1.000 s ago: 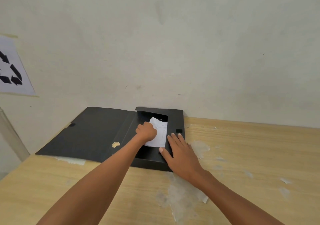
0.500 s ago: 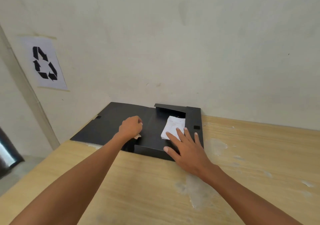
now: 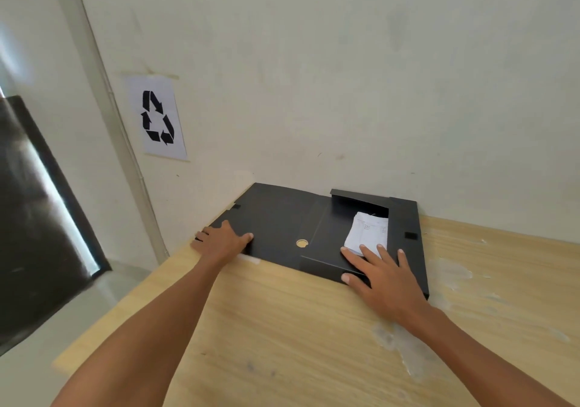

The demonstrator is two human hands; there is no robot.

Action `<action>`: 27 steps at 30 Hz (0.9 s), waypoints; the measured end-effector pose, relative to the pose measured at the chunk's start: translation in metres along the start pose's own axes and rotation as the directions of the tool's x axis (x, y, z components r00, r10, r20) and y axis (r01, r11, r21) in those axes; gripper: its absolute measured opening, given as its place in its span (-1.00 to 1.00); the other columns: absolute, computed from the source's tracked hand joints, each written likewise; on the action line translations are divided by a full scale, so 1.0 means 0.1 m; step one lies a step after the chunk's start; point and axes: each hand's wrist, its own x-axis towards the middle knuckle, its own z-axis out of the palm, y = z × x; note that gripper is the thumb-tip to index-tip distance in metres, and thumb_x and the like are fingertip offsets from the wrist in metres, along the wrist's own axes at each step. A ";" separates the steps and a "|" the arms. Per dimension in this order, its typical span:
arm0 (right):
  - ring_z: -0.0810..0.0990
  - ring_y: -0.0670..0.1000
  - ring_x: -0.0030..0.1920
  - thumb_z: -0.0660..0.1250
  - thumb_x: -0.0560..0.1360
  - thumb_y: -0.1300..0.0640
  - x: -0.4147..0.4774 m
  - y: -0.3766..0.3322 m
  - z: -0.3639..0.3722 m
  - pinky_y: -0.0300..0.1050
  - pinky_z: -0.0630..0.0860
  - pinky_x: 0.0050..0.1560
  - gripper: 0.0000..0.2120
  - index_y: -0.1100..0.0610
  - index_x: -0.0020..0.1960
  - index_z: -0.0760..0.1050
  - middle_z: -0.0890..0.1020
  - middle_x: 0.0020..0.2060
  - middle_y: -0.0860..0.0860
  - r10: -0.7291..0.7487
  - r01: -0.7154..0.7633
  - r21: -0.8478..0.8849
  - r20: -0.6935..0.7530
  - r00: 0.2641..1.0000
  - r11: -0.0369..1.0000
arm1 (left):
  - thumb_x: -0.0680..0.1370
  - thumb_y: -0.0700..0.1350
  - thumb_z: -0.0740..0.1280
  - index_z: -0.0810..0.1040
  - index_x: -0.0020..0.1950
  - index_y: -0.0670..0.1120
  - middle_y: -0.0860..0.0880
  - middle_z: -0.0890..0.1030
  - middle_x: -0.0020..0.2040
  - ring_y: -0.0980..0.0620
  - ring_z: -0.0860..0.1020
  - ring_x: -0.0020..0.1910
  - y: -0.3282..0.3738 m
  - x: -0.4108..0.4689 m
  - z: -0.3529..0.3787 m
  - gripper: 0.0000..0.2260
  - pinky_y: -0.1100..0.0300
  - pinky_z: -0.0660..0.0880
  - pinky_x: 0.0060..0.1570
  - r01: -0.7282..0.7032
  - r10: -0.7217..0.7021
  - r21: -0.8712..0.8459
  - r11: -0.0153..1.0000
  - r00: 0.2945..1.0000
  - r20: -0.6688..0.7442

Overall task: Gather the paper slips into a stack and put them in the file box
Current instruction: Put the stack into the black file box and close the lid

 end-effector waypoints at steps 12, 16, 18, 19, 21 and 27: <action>0.05 0.10 0.60 -0.43 0.36 -0.44 -0.01 -0.03 0.00 0.28 -0.14 0.54 -0.21 -0.31 0.56 -0.07 0.15 0.59 -0.09 0.001 -0.001 -0.040 -0.014 1.000 0.999 | 0.42 0.40 0.30 0.48 0.36 -0.12 -0.22 0.46 0.36 -0.26 0.36 0.39 -0.11 0.12 -0.23 -0.27 -0.12 0.31 0.33 0.014 -0.021 -0.090 0.996 0.997 -0.070; 0.07 0.11 0.60 -0.41 0.37 -0.44 0.02 -0.02 0.02 0.30 -0.13 0.54 -0.22 -0.30 0.56 -0.06 0.17 0.59 -0.10 0.001 -0.002 -0.036 -0.016 1.000 0.999 | 0.45 0.40 0.28 0.55 0.26 -0.17 -0.23 0.50 0.33 -0.27 0.40 0.35 -0.13 0.16 -0.29 -0.30 -0.09 0.37 0.31 0.034 -0.041 -0.152 0.988 0.998 -0.042; 0.08 0.11 0.60 -0.43 0.36 -0.44 0.02 -0.02 0.01 0.30 -0.13 0.54 -0.20 -0.30 0.56 -0.05 0.18 0.59 -0.09 -0.001 0.000 -0.032 -0.016 1.000 0.999 | 0.45 0.43 0.24 0.56 0.23 -0.19 -0.23 0.52 0.31 -0.28 0.41 0.34 -0.14 0.18 -0.31 -0.28 -0.09 0.38 0.30 0.021 -0.025 -0.205 0.979 1.000 -0.016; 0.08 0.12 0.60 -0.43 0.36 -0.44 0.02 -0.03 0.01 0.31 -0.12 0.54 -0.20 -0.30 0.57 -0.05 0.18 0.59 -0.09 -0.003 0.003 -0.031 -0.019 1.000 1.000 | 0.44 0.45 0.21 0.56 0.22 -0.20 -0.23 0.53 0.30 -0.28 0.43 0.32 -0.14 0.19 -0.31 -0.25 -0.09 0.38 0.30 0.010 -0.011 -0.235 0.972 1.000 -0.002; 0.08 0.12 0.60 -0.42 0.38 -0.43 0.01 -0.03 0.01 0.31 -0.12 0.53 -0.21 -0.30 0.57 -0.05 0.18 0.59 -0.09 -0.002 0.002 -0.031 -0.020 1.000 1.000 | 0.43 0.49 0.15 0.56 0.24 -0.22 -0.23 0.57 0.27 -0.28 0.49 0.27 -0.14 0.22 -0.31 -0.18 -0.11 0.41 0.29 -0.017 0.029 -0.304 0.953 0.999 0.036; 0.06 0.12 0.60 -0.44 0.33 -0.44 0.01 -0.04 -0.03 0.32 -0.15 0.53 -0.17 -0.29 0.57 -0.05 0.17 0.59 -0.08 -0.002 0.002 -0.007 0.001 1.000 1.000 | 0.47 0.34 0.33 0.54 0.21 -0.30 -0.32 0.64 0.01 -0.29 0.64 -0.02 0.01 0.11 -0.34 -0.29 -0.05 0.60 -0.02 0.025 0.083 -0.735 0.678 0.990 0.110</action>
